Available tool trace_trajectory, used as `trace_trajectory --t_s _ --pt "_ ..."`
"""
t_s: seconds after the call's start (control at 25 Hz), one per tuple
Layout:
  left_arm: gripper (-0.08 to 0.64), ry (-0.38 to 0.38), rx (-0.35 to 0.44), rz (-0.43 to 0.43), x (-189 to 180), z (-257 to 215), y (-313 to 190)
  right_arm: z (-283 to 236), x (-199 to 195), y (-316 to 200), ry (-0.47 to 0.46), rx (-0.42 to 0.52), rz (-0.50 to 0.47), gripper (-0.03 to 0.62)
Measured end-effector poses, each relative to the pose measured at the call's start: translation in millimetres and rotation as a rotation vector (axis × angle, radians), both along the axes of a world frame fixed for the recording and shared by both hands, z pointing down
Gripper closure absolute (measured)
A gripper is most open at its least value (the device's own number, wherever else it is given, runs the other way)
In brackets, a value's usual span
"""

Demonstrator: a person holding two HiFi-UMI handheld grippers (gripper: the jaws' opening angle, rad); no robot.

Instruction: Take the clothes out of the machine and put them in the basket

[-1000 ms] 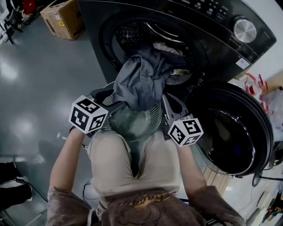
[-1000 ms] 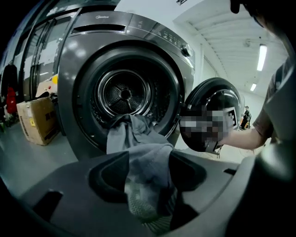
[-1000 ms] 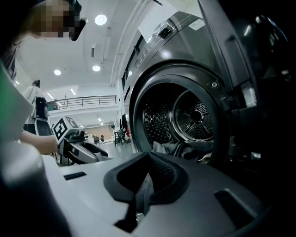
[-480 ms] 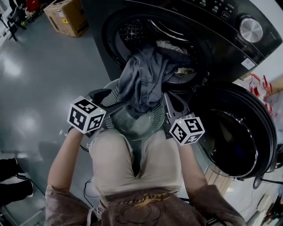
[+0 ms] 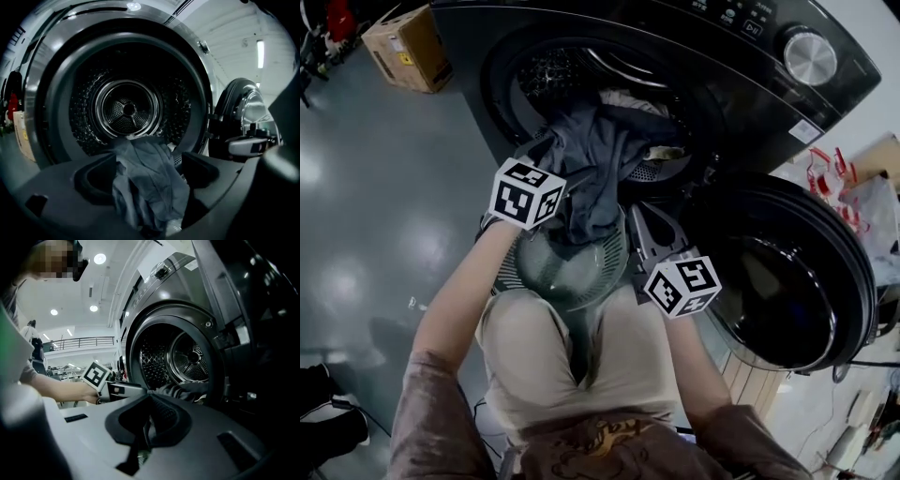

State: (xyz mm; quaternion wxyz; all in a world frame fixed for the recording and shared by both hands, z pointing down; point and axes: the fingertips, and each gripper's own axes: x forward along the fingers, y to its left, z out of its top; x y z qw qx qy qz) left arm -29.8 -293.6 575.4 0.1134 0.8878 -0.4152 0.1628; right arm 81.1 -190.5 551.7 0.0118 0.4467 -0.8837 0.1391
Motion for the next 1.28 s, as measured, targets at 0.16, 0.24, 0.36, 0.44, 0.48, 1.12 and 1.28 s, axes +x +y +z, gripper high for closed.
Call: trace_trajectory --t_s 0.16,0.24,0.36,0.44,0.48,1.12,1.28 --pt "0.118 -0.065 0.014 0.012 26.9 17.7 -38.5 -1.0 1.2 -2.6 -0.006 0.004 0.021 0.597" --pt "0.117 -0.089 0.003 0.001 34.9 28.6 -58.0 -1.9 1.4 -3.4 -0.009 0.008 0.03 0.597" --pt "0.109 -0.152 -0.054 0.003 44.1 55.4 -77.3 -0.8 3.1 -1.7 -0.007 0.009 0.036 0.597" --pt "0.109 -0.175 -0.09 0.011 51.3 69.4 -83.1 -0.2 4.5 -0.2 -0.004 0.003 0.044 0.597" --pt "0.109 -0.176 -0.104 0.009 53.0 74.2 -86.4 -1.0 4.8 -0.1 -0.003 0.002 0.047 0.597" --pt "0.454 -0.109 -0.189 0.095 48.8 63.4 -41.4 -0.8 14.5 9.2 0.014 0.004 0.056 0.597" --pt "0.456 -0.1 -0.163 0.097 30.0 48.1 -15.0 -1.2 15.7 5.5 0.017 0.006 0.044 0.597"
